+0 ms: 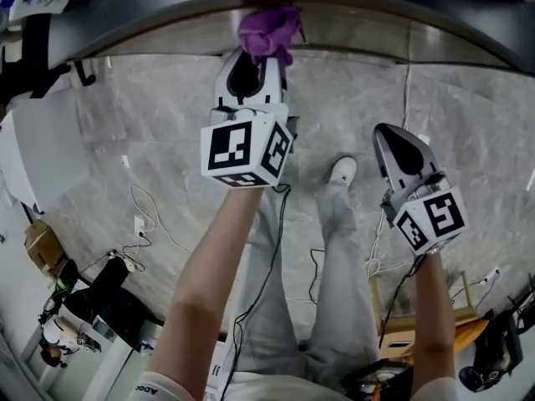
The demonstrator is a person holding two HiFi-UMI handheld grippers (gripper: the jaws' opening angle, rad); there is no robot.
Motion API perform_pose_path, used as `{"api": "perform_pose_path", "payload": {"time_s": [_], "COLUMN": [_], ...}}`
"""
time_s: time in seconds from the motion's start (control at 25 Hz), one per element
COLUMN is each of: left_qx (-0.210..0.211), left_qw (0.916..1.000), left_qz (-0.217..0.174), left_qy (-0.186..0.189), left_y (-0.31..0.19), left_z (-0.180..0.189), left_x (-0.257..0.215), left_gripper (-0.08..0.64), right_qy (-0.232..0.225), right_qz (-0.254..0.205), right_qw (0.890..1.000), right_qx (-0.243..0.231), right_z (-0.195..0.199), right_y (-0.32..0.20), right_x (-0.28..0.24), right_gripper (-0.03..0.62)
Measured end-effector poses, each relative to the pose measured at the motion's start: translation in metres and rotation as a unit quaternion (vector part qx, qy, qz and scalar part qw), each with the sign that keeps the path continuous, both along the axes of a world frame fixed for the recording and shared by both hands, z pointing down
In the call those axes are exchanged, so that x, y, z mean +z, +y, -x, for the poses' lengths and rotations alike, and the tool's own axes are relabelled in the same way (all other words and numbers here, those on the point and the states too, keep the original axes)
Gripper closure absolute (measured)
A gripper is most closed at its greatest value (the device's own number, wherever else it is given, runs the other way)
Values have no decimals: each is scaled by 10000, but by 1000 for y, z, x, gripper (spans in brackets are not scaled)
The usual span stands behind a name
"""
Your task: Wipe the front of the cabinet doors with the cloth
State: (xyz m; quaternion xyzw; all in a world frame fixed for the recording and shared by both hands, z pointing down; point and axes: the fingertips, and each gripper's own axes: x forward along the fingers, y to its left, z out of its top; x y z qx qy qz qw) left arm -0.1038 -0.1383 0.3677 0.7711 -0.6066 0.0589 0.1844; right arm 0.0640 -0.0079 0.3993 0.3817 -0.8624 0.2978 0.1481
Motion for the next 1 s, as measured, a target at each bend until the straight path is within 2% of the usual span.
{"api": "perform_pose_path", "payload": {"time_s": [0.16,0.32,0.56,0.68,0.84,1.0], "left_qx": [278,379,434,277,-19,-117], "left_qw": [9995,9992,9989,9993,9996,9994], "left_qz": [-126,-41,-15,-2,98,136], "left_qy": [-5,73,-155,-245,-265,-300], "left_y": [-11,-13,-16,-20,-25,-24], "left_z": [14,45,129,183,251,285], "left_x": [0,4,2,2,8,8], "left_gripper": [477,477,477,477,477,477], "right_qy": [267,345,153,66,49,125], "right_qz": [8,113,169,211,257,225], "right_qw": [9996,9992,9991,9991,9996,9996], "right_qx": [31,188,352,350,145,-82], "right_z": [13,40,113,153,206,235], "right_y": [5,7,-4,-13,-24,-30], "right_x": [3,10,8,9,13,7], "right_gripper": [563,563,563,564,564,563]}}
